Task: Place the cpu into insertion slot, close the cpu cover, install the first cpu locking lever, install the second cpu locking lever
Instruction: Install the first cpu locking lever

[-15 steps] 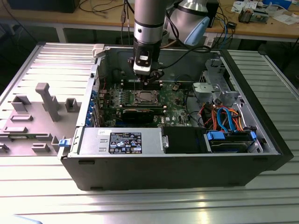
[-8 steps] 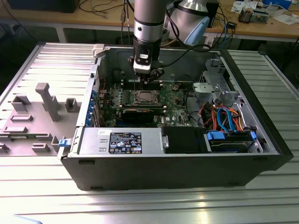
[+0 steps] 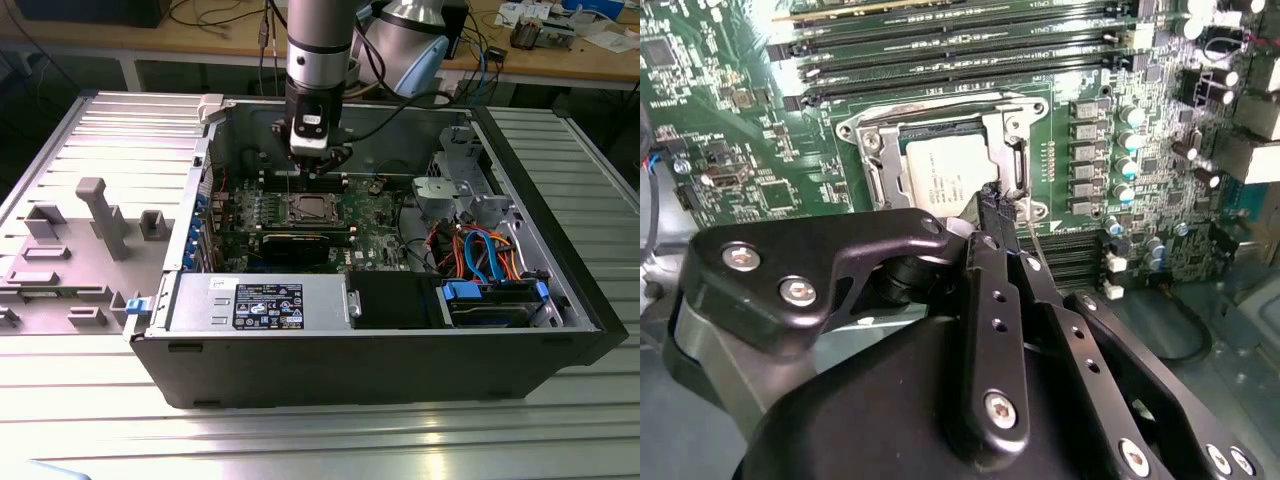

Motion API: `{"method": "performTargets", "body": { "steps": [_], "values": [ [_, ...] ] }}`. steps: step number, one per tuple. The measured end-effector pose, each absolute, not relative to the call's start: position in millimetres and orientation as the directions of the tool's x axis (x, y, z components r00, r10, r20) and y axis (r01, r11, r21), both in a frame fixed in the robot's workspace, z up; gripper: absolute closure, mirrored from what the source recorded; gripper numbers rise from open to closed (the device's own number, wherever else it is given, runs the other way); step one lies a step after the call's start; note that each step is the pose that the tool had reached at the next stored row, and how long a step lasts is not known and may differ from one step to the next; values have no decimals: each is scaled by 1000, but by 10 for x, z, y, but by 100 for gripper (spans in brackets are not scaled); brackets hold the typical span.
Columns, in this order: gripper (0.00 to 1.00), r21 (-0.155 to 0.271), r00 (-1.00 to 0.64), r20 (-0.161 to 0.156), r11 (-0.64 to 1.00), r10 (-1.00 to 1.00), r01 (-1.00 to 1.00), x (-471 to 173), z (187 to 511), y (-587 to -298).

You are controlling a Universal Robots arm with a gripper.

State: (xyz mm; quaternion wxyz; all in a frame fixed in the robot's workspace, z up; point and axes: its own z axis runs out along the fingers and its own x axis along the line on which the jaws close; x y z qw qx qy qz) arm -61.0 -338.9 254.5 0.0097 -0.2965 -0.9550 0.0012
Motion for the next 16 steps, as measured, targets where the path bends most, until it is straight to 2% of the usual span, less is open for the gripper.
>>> {"method": "performTargets", "body": {
  "steps": [16],
  "values": [
    [89,-8,-894,18,894,447,447,-616,2545,-3389]
  ]
}}
